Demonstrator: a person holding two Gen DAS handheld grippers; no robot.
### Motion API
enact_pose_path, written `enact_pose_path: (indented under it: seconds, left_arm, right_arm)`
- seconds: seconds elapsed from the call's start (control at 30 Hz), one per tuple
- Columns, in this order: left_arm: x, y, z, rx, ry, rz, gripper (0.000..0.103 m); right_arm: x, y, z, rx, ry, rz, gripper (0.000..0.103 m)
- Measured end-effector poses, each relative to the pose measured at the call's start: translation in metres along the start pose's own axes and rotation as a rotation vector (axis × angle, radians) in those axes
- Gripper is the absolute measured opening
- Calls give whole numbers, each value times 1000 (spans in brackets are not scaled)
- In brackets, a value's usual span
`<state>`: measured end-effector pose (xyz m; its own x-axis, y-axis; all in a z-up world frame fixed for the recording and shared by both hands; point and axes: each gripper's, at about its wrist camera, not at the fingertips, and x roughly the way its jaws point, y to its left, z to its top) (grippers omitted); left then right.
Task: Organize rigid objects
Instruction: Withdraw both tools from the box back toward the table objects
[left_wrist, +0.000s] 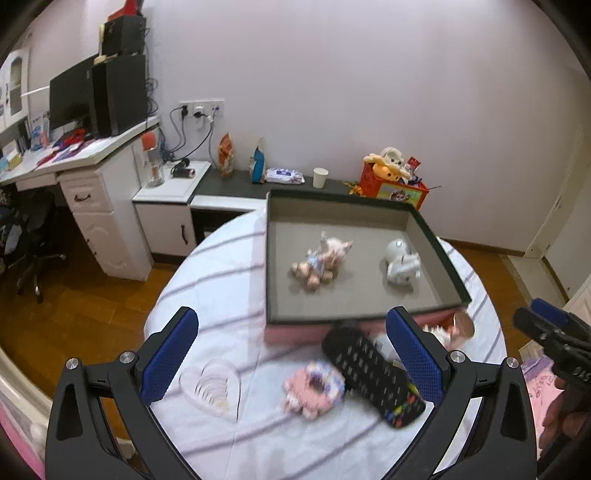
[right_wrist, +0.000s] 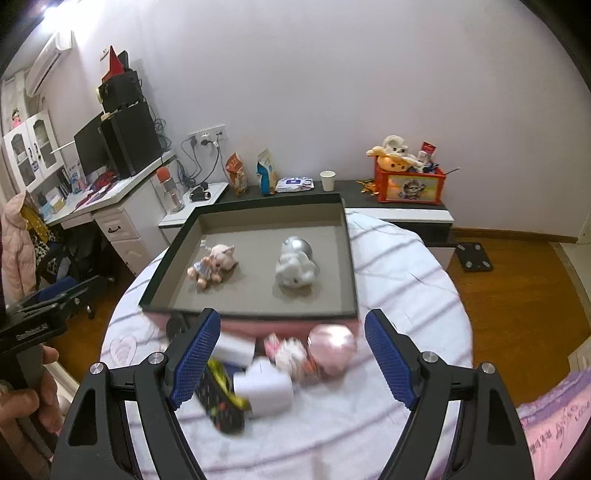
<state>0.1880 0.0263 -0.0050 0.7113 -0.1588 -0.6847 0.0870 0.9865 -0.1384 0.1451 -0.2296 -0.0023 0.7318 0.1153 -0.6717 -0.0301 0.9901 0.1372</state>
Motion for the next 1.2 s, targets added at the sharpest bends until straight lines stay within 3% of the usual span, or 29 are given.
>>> enact_pose_path:
  seconds: [0.53, 1.2]
  left_arm:
    - [-36, -8, -102, -18, 82, -13, 103]
    - [-46, -11, -108, -2, 73, 8, 103]
  right_arm:
    - [-30, -25, -96, 94, 90, -20, 82]
    - [-40, -7, -99, 49, 79, 7, 82]
